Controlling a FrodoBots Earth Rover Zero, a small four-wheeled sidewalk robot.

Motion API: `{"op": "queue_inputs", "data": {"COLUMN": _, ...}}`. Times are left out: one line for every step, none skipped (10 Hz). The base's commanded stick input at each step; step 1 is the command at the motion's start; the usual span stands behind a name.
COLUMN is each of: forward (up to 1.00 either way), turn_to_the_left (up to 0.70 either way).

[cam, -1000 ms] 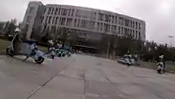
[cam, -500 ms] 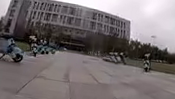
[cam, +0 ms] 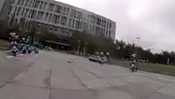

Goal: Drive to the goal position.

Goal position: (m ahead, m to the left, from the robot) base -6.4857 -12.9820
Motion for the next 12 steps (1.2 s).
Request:
{"op": "queue_inputs", "data": {"forward": 0.70, "turn_to_the_left": -0.31}}
{"op": "queue_inputs", "data": {"forward": 0.70, "turn_to_the_left": -0.31}}
{"op": "queue_inputs", "data": {"forward": 0.70, "turn_to_the_left": -0.31}}
{"op": "queue_inputs", "data": {"forward": 0.70, "turn_to_the_left": -0.31}}
{"op": "queue_inputs", "data": {"forward": 0.70, "turn_to_the_left": -0.31}}
{"op": "queue_inputs", "data": {"forward": 0.70, "turn_to_the_left": -0.31}}
{"op": "queue_inputs", "data": {"forward": 0.70, "turn_to_the_left": -0.31}}
{"op": "queue_inputs", "data": {"forward": 0.70, "turn_to_the_left": -0.31}}
{"op": "queue_inputs", "data": {"forward": 0.70, "turn_to_the_left": -0.31}}
{"op": "queue_inputs", "data": {"forward": 0.70, "turn_to_the_left": -0.31}}
{"op": "queue_inputs", "data": {"forward": 0.70, "turn_to_the_left": -0.31}}
{"op": "queue_inputs", "data": {"forward": 0.70, "turn_to_the_left": -0.31}}
